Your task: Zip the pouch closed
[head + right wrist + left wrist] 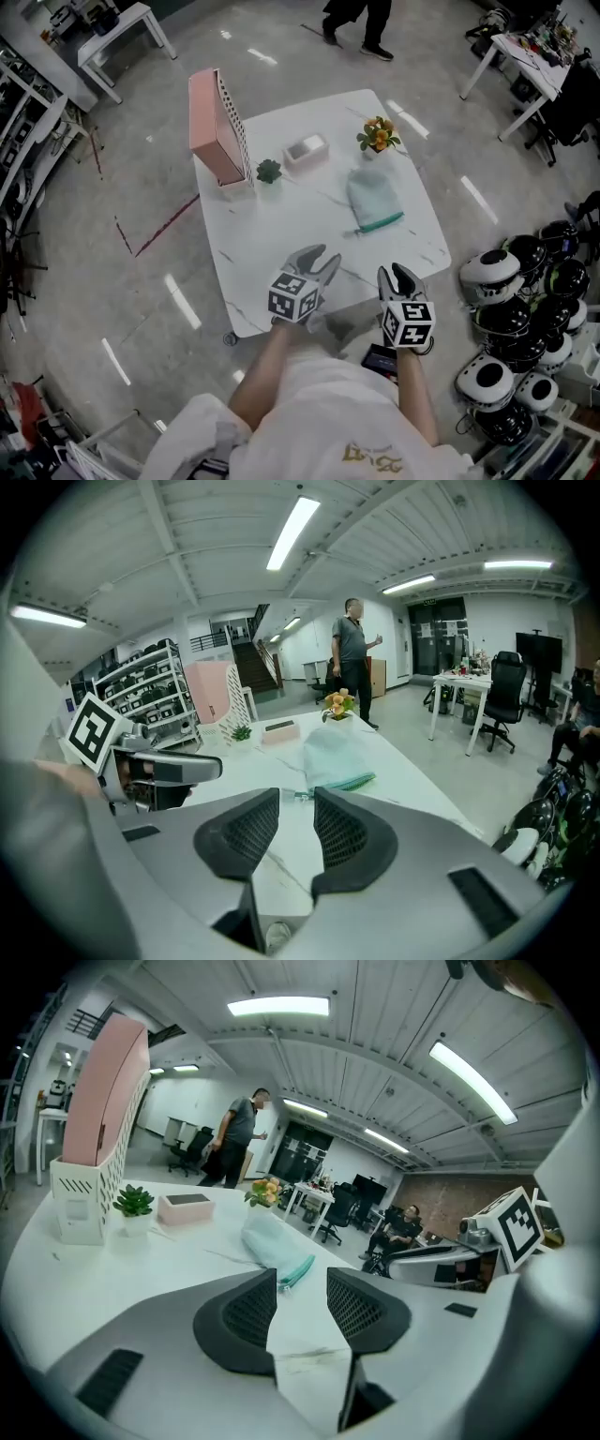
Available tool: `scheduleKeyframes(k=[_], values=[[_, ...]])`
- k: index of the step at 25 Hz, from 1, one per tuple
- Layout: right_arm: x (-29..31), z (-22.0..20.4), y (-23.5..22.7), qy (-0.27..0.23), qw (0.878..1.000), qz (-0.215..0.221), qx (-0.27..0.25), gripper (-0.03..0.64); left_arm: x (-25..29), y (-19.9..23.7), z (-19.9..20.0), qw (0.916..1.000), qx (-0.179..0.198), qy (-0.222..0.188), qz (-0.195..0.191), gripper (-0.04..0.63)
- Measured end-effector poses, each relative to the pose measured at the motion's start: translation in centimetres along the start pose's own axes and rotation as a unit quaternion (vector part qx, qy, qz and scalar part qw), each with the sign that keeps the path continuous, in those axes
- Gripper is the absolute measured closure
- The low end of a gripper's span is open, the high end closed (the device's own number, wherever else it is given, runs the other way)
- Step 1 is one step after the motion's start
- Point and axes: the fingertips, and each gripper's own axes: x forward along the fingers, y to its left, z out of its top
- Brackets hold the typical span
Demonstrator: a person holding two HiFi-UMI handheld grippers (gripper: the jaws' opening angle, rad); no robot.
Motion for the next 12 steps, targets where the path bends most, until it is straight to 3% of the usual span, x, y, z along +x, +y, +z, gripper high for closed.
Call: scheduleKeyframes(k=[12], values=[[6.2, -0.5, -0.3, 0.044, 0.998, 0.044, 0.006, 0.497, 4.4, 2.2, -1.1, 0.9963, 0.05, 0.07, -0.002, 0.413]])
